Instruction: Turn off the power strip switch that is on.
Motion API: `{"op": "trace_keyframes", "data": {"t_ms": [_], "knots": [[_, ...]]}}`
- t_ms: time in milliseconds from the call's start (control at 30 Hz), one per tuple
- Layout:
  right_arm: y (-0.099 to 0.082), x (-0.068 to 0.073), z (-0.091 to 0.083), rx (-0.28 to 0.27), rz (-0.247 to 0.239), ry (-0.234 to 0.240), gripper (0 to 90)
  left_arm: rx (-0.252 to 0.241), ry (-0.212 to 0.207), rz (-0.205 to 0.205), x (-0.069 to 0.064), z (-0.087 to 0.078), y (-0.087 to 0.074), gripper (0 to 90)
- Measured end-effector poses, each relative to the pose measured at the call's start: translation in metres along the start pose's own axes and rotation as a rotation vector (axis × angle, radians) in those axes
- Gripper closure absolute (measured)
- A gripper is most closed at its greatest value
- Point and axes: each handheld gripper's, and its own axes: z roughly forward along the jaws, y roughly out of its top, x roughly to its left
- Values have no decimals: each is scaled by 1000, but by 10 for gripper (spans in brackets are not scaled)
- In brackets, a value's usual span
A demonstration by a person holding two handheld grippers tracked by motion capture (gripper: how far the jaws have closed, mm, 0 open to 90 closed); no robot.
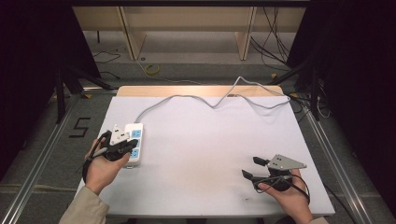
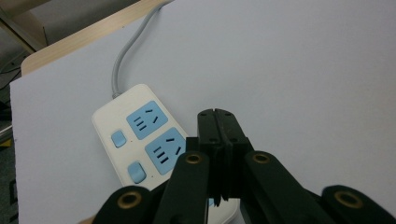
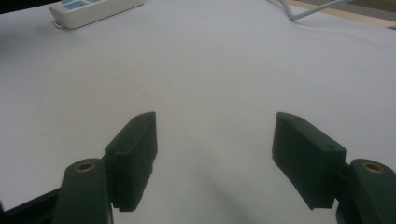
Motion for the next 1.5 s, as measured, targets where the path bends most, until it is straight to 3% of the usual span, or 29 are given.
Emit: {"op": "trace_keyframes", "data": {"t_ms": [467, 1000, 1500], "knots": [[0, 0, 0, -1, -3, 2, 321, 13, 19, -14, 9, 3, 2, 894], [0, 0, 0, -1, -2, -2, 321, 38, 73, -31, 27, 10, 4, 894], [-1, 0, 1, -2, 3, 3, 321, 78, 92, -31, 32, 23, 7, 895]]}}
